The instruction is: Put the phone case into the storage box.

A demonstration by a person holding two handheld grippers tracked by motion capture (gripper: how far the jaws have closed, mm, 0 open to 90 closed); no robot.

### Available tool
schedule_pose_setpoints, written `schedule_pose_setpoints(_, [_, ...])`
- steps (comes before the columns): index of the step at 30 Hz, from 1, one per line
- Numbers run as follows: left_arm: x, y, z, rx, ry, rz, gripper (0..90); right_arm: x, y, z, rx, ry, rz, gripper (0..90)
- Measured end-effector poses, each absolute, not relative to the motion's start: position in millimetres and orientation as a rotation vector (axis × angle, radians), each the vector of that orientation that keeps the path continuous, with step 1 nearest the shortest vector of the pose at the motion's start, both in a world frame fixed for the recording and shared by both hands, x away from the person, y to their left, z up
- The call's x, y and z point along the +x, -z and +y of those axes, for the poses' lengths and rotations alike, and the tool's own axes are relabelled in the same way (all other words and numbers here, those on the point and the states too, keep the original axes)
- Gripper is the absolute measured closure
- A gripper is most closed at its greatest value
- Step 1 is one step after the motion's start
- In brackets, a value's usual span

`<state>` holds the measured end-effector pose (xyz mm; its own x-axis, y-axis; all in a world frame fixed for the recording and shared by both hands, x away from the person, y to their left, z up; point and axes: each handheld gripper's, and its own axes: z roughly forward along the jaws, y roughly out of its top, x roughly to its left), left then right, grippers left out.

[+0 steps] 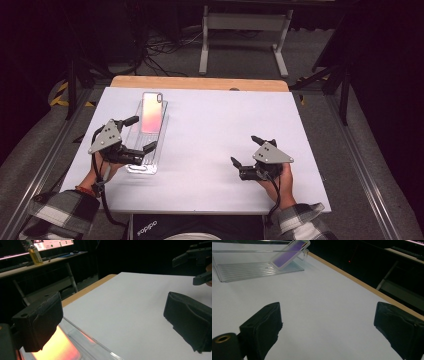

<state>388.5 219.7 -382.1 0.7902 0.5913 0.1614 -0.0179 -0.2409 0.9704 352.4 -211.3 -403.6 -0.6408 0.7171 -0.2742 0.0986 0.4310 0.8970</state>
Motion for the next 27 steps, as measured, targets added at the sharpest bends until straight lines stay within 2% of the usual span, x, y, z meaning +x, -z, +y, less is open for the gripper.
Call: schedule_pose_setpoints(27, [371,387,205,1.758,-0.607,0.397,3.9,347,403,-206,0.63,-1.232,2.047,8.4])
